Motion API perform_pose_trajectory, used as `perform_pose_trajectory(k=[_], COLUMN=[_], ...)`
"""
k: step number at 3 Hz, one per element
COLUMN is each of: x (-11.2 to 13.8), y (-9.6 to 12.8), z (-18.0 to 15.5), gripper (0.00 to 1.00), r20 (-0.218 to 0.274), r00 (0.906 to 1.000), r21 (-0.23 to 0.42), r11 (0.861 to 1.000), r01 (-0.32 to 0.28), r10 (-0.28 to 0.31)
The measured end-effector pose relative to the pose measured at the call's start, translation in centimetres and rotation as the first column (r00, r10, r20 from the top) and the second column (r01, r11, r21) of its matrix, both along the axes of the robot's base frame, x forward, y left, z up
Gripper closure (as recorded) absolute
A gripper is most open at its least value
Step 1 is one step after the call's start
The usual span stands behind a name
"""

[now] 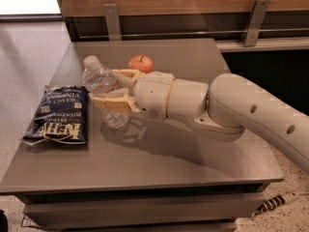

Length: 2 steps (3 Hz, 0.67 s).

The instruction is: Move water bottle near blue chip bag

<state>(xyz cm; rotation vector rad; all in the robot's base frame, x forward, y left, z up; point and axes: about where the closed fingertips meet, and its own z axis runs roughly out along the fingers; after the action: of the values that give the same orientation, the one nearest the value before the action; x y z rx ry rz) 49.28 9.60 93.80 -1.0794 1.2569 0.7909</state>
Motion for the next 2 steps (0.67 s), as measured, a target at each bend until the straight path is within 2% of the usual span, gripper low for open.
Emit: perform_pose_trajectory(k=[1, 2], x=[0.3, 1.0], y=[1.4, 2.0], z=[-1.0, -2.3], gripper=[1.0, 1.0], r20=[-0.034, -0.118], r00=[0.9991, 0.992], r21=[-0.042, -0.055], r11=[0.999, 0.997], r01=[-0.025, -0.054], r10=[0.024, 0.047])
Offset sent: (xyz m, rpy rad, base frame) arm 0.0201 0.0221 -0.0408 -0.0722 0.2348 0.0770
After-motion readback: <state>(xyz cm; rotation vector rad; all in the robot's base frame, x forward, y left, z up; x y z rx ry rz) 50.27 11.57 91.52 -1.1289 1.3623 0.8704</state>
